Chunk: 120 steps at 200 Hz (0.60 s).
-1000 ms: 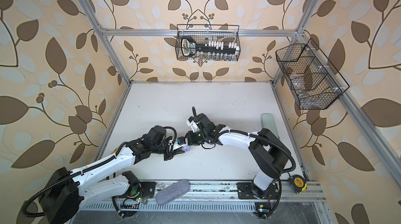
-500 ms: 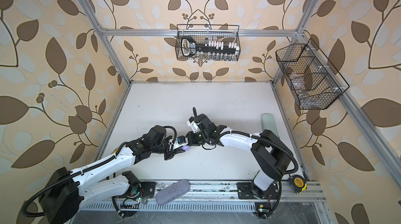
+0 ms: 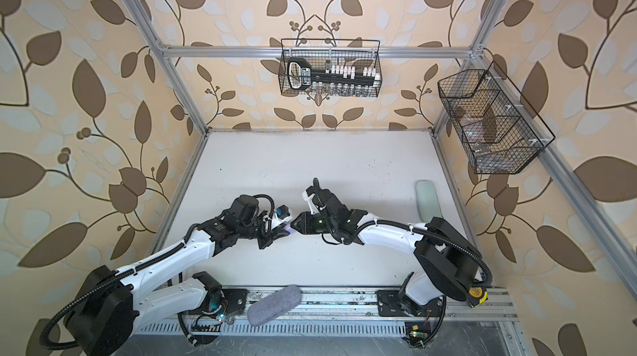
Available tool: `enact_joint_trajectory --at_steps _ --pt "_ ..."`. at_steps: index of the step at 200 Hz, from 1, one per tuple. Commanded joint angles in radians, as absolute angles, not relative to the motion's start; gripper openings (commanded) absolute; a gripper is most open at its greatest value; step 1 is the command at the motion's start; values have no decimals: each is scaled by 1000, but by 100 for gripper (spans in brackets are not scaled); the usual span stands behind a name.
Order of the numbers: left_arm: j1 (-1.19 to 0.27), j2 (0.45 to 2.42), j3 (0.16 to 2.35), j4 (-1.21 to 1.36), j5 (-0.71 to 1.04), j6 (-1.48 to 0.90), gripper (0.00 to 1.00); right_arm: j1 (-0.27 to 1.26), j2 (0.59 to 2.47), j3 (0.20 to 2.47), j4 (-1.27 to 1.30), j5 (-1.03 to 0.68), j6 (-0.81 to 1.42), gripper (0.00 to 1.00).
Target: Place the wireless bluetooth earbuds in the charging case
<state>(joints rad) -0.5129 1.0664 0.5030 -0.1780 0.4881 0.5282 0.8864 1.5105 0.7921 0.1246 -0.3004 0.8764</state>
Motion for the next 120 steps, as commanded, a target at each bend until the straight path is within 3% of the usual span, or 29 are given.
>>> enact_joint_trajectory --at_steps 1,42,85,120 --pt "-500 1060 538 -87 521 502 7 919 1522 773 157 -311 922 29" --pt "-492 1062 538 -84 526 495 7 915 1545 762 186 -327 940 29" --pt "-485 1069 543 -81 525 487 8 893 1437 784 65 -267 879 31" --pt "-477 1084 555 -84 526 479 8 879 1333 797 -62 -189 822 43"
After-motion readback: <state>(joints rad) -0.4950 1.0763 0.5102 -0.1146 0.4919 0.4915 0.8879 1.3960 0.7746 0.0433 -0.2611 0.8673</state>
